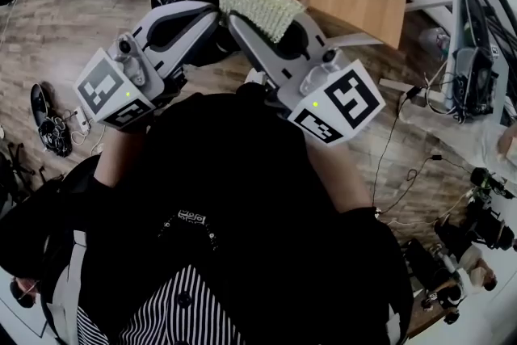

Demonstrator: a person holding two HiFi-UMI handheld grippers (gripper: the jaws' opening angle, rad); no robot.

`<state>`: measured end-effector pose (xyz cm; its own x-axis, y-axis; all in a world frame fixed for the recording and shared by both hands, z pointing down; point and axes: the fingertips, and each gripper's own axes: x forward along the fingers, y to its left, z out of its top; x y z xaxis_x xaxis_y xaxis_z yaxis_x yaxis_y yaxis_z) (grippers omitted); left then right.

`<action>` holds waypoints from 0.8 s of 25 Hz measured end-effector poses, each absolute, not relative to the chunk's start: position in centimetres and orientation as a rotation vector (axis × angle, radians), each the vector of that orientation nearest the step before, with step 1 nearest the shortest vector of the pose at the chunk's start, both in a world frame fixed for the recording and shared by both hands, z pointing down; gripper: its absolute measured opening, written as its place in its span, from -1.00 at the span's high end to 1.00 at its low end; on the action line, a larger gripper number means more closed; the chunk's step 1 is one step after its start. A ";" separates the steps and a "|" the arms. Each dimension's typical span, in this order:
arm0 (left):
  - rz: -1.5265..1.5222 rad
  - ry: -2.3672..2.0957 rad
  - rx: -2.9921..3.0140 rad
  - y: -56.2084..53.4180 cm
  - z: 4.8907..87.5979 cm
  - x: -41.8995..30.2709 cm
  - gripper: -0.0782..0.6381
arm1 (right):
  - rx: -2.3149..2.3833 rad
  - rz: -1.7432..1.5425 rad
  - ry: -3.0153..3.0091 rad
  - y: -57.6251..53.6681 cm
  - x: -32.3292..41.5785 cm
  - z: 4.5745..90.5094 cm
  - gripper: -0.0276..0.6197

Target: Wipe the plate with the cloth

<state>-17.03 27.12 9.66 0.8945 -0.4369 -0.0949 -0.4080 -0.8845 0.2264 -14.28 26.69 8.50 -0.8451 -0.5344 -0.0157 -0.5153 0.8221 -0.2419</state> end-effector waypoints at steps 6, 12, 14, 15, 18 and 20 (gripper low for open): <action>-0.187 -0.621 2.867 26.3 9.3 -15.2 0.78 | -0.859 -0.362 2.910 25.9 -12.5 8.1 0.73; -0.173 -0.634 2.857 24.1 7.8 -14.6 0.78 | -0.859 -0.363 2.895 23.7 -11.9 6.7 0.73; -0.166 -0.629 2.853 23.4 7.3 -13.8 0.78 | -0.861 -0.366 2.890 23.1 -11.0 6.2 0.73; -0.164 -0.627 2.852 23.2 7.1 -13.4 0.78 | -0.864 -0.368 2.889 22.8 -10.5 6.1 0.73; -0.165 -0.624 2.845 22.0 7.1 -12.4 0.78 | -0.896 -0.376 2.879 21.7 -8.6 6.4 0.73; -0.152 -0.624 2.843 20.5 7.2 -11.4 0.78 | -0.925 -0.386 2.860 20.2 -6.7 6.6 0.73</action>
<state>-11.36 20.54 7.19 0.9043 -0.4237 -0.0524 -0.4003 -0.8841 0.2413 -6.74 20.21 6.58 -0.8081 -0.5885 -0.0265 -0.5604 0.7818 -0.2734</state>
